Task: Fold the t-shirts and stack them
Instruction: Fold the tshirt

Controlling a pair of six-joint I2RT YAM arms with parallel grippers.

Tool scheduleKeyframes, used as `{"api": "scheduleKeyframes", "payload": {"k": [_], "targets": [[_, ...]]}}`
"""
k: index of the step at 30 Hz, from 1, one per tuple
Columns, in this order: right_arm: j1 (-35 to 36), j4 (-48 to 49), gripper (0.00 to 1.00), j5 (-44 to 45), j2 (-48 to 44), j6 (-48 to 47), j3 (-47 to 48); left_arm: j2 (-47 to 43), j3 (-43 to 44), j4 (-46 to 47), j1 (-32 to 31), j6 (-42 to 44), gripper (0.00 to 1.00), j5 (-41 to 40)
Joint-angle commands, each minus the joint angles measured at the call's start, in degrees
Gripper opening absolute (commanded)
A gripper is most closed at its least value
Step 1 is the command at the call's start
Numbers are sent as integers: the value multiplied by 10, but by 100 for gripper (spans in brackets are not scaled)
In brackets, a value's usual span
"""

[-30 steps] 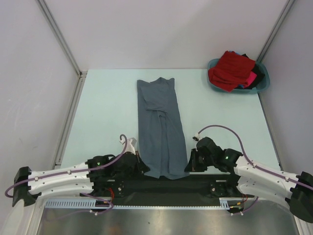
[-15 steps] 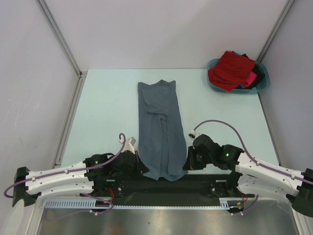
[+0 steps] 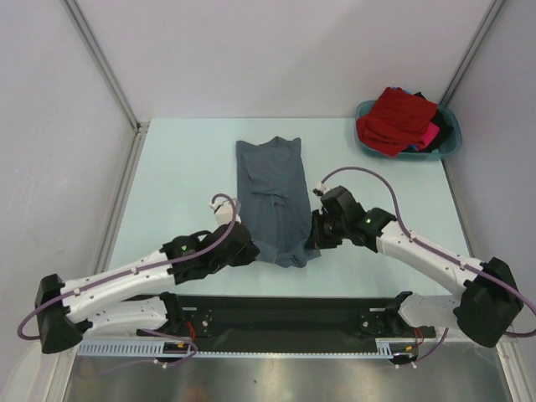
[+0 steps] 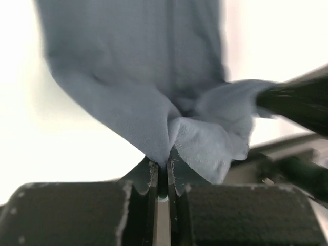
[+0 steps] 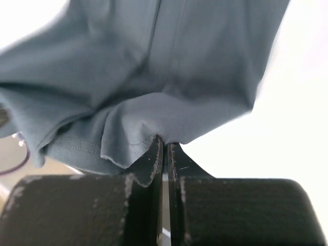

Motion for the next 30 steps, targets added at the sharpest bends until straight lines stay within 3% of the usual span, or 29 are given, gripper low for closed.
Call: {"api": "scheduleKeyframes", "payload": {"k": [1,10,14,19,30], "targets": [[-34,27,0,-32,32,-58,51,41,15,29,41,72,6,30],[-110,50,0,-87,149,-106,142,135,48,72,158,149,6,80],[-134,44,0,-102,206,-123,187,188,93,89,215,197,12,104],[-159,52,0,-136,258,-128,214,263,138,99,260,234,13,134],[-200,45,0,-173,355,-150,289,365,171,100,304,252,1,164]]}}
